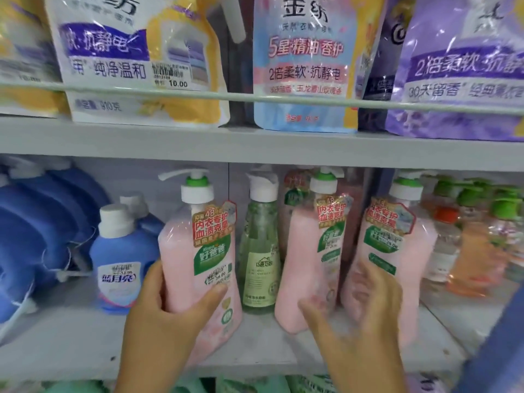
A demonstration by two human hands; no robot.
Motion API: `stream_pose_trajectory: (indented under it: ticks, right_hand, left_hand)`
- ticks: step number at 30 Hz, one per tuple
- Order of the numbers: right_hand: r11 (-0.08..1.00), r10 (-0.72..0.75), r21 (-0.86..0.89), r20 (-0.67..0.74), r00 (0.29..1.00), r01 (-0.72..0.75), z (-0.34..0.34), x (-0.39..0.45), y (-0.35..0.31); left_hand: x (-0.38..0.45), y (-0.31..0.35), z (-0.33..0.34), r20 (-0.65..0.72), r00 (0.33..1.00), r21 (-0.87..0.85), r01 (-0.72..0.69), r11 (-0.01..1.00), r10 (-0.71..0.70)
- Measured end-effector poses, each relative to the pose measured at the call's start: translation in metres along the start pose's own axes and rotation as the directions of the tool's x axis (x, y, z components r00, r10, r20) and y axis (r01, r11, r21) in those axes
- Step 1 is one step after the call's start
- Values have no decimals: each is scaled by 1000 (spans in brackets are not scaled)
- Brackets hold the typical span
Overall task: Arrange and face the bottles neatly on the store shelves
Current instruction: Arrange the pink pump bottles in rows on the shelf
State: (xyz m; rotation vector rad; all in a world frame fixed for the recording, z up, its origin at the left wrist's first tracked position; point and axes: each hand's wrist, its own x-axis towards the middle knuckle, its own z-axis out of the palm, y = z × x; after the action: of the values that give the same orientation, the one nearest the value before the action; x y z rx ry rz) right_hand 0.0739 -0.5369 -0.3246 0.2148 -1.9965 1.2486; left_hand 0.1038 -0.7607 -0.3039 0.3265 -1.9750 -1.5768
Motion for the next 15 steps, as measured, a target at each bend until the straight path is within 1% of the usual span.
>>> stream_pose_trajectory:
  ticks: [2, 4, 6, 9, 13, 15]
  right_hand:
    - [994, 105, -44, 133, 985, -100, 22, 14, 4]
    - [986, 161, -63, 193, 968, -151, 35, 29, 3]
    - [987, 157, -51, 195, 968, -149, 43, 37, 5]
    - [986, 166, -37, 163, 973, -162, 51, 43, 15]
    - [977, 212, -31, 108, 971, -210, 64, 58, 28]
    - [970, 241, -56, 135, 961, -235, 64, 64, 30]
  left_hand:
    - [-2, 2, -3, 24, 1000, -12, 14, 1000, -14]
    - [-3, 5, -5, 44, 999, -16, 22, 1000, -22]
    - [-4, 8, -5, 58, 998, -20, 25, 999, -24]
    - [-5, 10, -4, 71, 996, -47, 49, 998, -46]
    - [-9, 10, -1, 102, 993, -33, 67, 997, -63]
    - [-12, 9, -1, 107, 991, -27, 83, 996, -80]
